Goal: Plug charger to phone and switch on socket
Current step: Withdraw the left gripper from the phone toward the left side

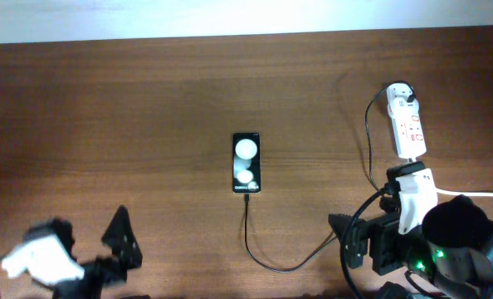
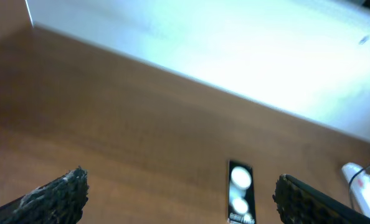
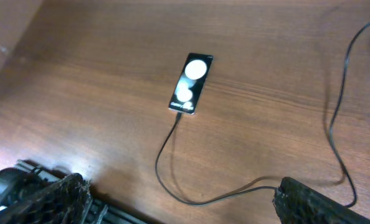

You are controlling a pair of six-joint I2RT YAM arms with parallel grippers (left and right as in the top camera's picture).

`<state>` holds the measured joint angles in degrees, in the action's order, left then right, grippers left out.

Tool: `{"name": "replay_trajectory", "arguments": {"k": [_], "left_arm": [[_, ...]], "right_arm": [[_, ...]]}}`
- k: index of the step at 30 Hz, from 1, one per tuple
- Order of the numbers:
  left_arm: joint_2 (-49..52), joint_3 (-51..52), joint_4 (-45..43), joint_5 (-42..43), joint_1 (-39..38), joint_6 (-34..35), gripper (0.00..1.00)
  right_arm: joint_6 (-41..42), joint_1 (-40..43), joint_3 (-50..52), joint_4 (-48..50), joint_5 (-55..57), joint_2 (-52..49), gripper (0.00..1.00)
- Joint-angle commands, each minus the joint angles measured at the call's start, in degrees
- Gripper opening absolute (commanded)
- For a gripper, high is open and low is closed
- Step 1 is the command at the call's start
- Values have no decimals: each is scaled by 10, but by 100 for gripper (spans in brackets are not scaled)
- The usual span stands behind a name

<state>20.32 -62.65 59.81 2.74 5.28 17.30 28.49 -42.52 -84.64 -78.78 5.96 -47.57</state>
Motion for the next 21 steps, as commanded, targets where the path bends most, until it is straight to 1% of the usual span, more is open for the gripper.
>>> {"name": "replay_trajectory", "arguments": {"k": [1,4,8,10,15,19,21], "left_arm": [[-107,-1,-1,-2,1,-9,99],[-174,-1,-1,-2,1,-9,99],[-192,-1,17,-2,1,-9,99],[-192,-1,51,-2,1,-9,99],[-192,-1,198,-2,1,-9,99],[-192,-1,201,-2,1,-9,99],[-193,-1,224,-2,1,-9,99]], "right_arm": [[1,2,0,1,-10,-1,99],[1,2,0,2,-10,-1,99],[1,2,0,1,-10,-1,99],[1,2,0,1,-10,-1,99],[1,2,0,1,-10,-1,99],[0,2,0,2,-2,-1,99],[1,2,0,3,54,-4,99]]}}
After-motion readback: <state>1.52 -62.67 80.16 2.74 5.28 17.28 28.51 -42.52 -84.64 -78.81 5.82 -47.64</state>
